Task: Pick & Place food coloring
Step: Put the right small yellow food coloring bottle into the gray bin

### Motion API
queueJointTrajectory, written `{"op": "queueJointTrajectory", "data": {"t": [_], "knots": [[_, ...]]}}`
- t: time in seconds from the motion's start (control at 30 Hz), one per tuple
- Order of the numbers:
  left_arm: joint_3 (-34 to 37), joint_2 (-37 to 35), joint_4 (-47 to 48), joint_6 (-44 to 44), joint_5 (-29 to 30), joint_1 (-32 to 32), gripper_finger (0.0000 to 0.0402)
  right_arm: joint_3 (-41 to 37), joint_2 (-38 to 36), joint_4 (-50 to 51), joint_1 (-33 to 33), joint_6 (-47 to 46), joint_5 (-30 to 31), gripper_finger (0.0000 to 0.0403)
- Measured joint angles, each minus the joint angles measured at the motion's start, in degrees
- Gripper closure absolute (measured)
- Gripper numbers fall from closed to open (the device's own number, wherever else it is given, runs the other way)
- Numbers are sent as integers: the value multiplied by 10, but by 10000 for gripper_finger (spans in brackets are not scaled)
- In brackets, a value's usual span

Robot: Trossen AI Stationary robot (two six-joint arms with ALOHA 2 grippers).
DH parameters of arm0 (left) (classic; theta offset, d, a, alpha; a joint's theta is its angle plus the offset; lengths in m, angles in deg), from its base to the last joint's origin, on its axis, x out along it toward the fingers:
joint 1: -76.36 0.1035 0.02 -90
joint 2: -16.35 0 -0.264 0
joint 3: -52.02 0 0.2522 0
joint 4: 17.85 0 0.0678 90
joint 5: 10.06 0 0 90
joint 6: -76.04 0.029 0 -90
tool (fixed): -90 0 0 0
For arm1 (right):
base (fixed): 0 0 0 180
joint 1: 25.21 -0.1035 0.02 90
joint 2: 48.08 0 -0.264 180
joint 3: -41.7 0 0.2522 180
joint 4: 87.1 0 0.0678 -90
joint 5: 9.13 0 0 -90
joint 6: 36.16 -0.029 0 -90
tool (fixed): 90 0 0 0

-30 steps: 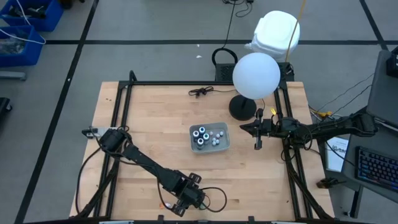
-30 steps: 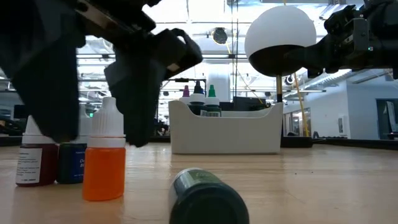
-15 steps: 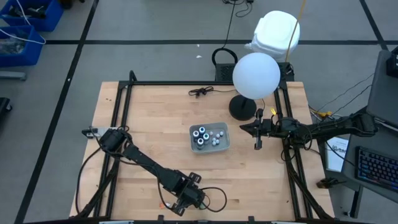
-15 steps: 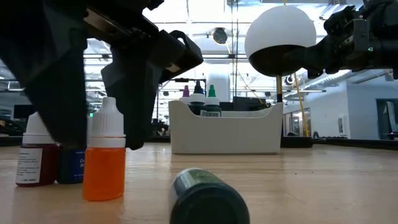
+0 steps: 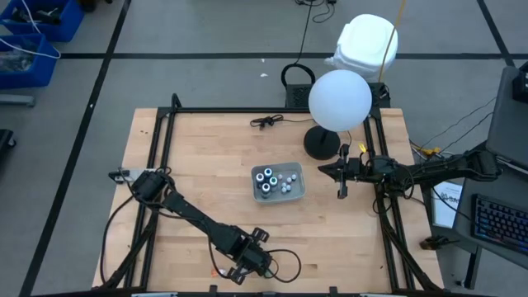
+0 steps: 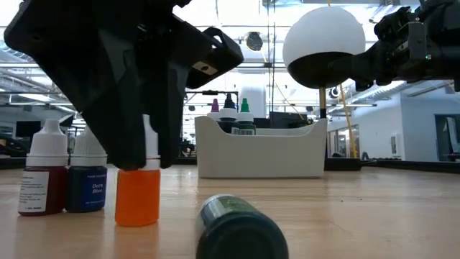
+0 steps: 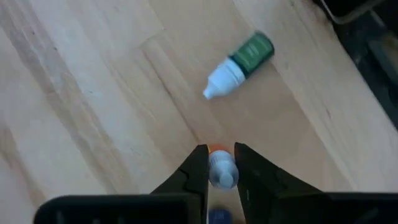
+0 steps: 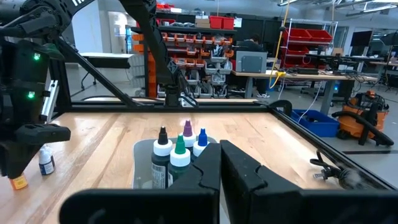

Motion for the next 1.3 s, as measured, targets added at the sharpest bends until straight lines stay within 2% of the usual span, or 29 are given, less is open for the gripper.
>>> {"op": "queueJointTrajectory", "data": {"t": [0.1, 0.23, 0.5, 0.67, 0.83, 1.0, 1.13, 1.3], "knots": [[0, -27, 37, 28, 7, 0, 342, 0, 0, 0, 0, 0, 0, 403], [0, -100, 66, 37, 46, 8, 341, 0, 0, 1, 0, 0, 0, 403], [22, -248, 56, 45, 84, 24, 341, 0, 0, 3, 0, 0, 0, 403], [120, -320, -16, 52, 80, 43, 341, 0, 0, 4, 0, -8, 0, 403], [253, -396, -160, 34, 40, 66, 341, 0, 0, 5, 0, -10, 0, 403], [358, -434, -257, 19, 44, 83, 341, 0, 0, 3, 0, -14, 0, 403], [406, -434, -320, 25, 50, 99, 341, 0, 0, 3, 0, -26, 0, 403], [430, -428, -366, 70, 50, 122, 341, 0, 1, 13, 0, -59, 1, 403]]}}
